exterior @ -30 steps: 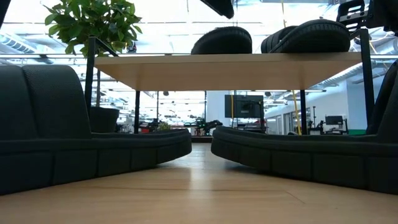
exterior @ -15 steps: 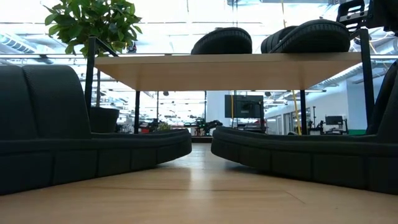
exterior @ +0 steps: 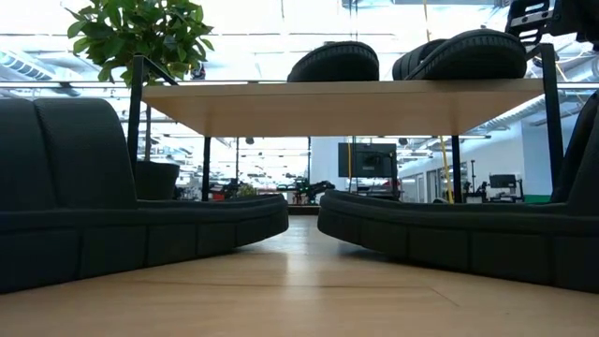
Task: Pick and place slides into the shelf
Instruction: Adjust the shelf on the table
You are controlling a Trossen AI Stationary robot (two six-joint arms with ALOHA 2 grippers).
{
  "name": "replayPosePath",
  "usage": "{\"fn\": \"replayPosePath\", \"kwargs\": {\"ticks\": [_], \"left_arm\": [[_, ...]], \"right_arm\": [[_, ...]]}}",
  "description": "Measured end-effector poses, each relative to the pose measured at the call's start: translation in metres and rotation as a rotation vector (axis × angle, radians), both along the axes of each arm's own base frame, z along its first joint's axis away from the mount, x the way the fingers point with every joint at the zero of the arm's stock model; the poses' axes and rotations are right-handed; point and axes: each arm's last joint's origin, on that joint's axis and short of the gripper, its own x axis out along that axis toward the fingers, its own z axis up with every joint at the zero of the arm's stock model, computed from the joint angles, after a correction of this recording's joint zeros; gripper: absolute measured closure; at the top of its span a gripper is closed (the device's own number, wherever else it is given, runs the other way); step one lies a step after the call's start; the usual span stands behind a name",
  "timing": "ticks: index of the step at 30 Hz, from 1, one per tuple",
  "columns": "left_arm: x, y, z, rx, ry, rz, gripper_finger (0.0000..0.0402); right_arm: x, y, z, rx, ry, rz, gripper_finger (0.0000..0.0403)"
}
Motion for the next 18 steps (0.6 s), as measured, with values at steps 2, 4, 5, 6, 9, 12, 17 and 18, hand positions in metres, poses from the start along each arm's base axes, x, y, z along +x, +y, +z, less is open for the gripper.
{"fn": "replayPosePath", "kwargs": {"ticks": [2,4,5,6,9,12,17,18], "left_arm": [[0.007,-0.003,0.004,-0.124,0.029,-0.226,0.0389],[0.015,0.0,0.005,-0.198,0.037,-0.441,0.0386],[0.019,0.004,0.004,-0.212,0.029,-0.525,0.0386],[0.023,0.01,0.003,-0.219,0.015,-0.59,0.039],[0.038,0.038,0.002,-0.226,-0.062,-0.63,0.0399],[0.055,0.074,0.005,-0.281,-0.219,-0.578,0.0399],[0.038,0.113,0.031,-0.277,-0.456,-0.493,0.0401],[0.028,0.119,0.037,-0.269,-0.493,-0.476,0.0401]], "right_arm": [[0.0,0.0,0.001,-0.004,-0.016,-0.001,0.0403],[0.0,0.0,0.001,-0.003,-0.017,0.0,0.0403],[0.0,0.0,0.001,-0.002,-0.016,0.0,0.0403],[0.0,0.0,0.001,0.003,-0.012,0.0,0.0403],[0.001,0.0,0.001,0.018,0.004,0.001,0.0403],[0.002,0.001,0.0,0.009,0.01,0.001,0.0403],[0.003,0.001,-0.001,0.0,0.018,0.0,0.0403],[0.003,0.001,-0.001,0.0,0.019,0.001,0.0403]]}}
